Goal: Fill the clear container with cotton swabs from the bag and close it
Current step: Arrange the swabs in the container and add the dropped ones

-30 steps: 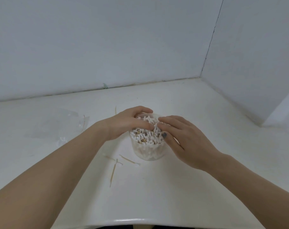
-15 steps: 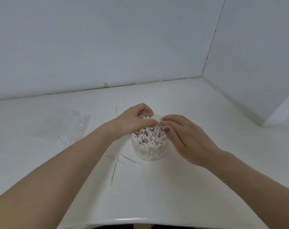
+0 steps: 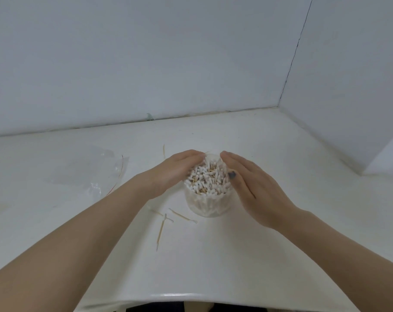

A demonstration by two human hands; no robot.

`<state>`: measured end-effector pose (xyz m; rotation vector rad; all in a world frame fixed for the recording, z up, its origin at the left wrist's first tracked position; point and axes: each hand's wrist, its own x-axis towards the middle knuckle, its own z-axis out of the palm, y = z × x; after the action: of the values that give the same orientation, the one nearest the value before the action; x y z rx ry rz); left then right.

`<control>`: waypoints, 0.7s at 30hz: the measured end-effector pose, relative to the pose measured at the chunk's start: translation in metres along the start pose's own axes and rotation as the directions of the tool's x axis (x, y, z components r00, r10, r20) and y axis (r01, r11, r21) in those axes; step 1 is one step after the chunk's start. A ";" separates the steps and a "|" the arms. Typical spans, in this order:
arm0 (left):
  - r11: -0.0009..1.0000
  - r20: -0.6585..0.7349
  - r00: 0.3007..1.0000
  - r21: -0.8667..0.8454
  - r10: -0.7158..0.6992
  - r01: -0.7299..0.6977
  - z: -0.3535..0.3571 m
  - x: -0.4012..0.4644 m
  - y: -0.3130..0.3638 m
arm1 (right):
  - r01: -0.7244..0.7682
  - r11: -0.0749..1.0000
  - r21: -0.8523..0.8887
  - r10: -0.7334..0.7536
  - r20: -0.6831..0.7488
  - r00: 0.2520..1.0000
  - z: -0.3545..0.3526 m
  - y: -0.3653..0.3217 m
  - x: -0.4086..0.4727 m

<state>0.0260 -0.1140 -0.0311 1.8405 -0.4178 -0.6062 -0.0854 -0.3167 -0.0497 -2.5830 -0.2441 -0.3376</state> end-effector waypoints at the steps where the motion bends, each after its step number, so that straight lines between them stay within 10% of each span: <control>1: 0.999 0.012 1.000 -0.039 -0.009 0.010 0.000 0.000 -0.001 | -0.020 1.000 0.014 0.020 0.017 1.000 0.000 -0.002 0.001; 10: 0.958 -0.043 0.999 -0.288 -0.007 -0.006 0.006 -0.006 -0.022 | -0.131 0.979 0.158 0.114 0.110 0.987 0.006 -0.018 0.010; 21: 0.991 -0.082 0.996 -0.132 -0.020 0.009 0.014 -0.002 -0.016 | -0.237 0.898 0.370 0.221 0.086 0.971 0.010 -0.019 0.019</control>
<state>0.0160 -0.1186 -0.0499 1.7377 -0.3019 -0.5522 -0.0700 -0.2929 -0.0436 -2.2054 -0.0124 -0.1330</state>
